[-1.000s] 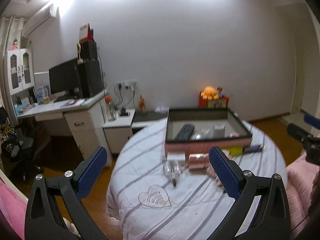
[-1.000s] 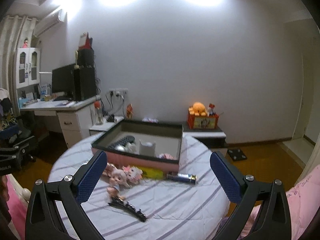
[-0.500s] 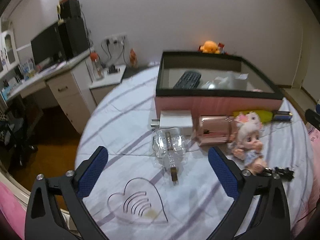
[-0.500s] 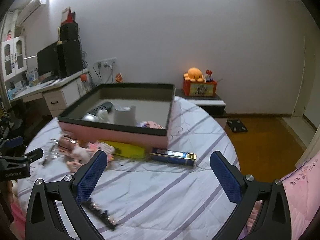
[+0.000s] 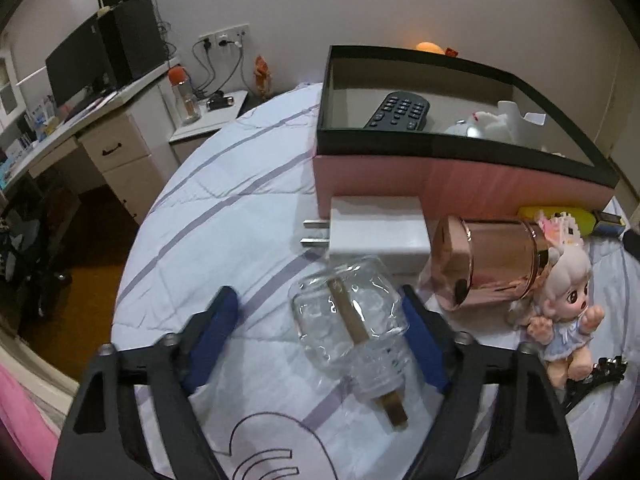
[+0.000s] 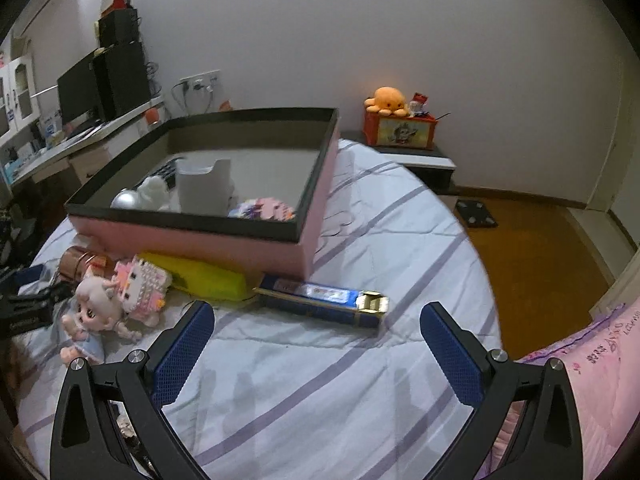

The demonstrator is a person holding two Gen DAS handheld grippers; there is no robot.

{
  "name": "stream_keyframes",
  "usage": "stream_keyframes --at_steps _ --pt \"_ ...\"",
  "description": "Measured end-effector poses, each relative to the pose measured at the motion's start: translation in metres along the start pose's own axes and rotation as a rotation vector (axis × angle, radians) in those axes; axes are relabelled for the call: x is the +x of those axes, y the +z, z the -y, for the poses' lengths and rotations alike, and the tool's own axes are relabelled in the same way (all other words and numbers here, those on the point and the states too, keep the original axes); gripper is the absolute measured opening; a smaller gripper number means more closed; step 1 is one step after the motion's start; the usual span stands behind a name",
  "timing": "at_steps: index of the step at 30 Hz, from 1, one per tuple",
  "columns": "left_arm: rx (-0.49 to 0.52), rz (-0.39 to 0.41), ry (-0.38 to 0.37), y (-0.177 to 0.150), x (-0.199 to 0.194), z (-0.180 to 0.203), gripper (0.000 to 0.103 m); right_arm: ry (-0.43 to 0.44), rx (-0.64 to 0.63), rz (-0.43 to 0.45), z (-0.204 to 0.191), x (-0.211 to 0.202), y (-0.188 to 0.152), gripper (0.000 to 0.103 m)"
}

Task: Organize rigid objects
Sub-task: 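Lower the left tool onto the glass bottle and close on it, then grasp the blue battery box with the right tool while the left tool holds the glass bottle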

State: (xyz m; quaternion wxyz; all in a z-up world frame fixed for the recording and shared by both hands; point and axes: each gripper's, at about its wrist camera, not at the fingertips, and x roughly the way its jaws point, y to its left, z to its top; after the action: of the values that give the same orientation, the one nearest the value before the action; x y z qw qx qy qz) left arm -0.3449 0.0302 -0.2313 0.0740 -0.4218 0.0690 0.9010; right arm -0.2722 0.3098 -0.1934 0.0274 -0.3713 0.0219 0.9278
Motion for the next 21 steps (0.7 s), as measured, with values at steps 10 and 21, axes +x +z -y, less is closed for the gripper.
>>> stream_keyframes --at_steps 10,21 --pt "0.038 0.013 -0.037 -0.011 -0.017 0.004 0.054 -0.041 -0.01 -0.021 0.013 0.005 0.002 0.103" --pt "0.069 -0.006 -0.04 -0.028 -0.037 0.006 0.054 -0.015 -0.097 -0.076 0.014 0.041 0.015 0.103"
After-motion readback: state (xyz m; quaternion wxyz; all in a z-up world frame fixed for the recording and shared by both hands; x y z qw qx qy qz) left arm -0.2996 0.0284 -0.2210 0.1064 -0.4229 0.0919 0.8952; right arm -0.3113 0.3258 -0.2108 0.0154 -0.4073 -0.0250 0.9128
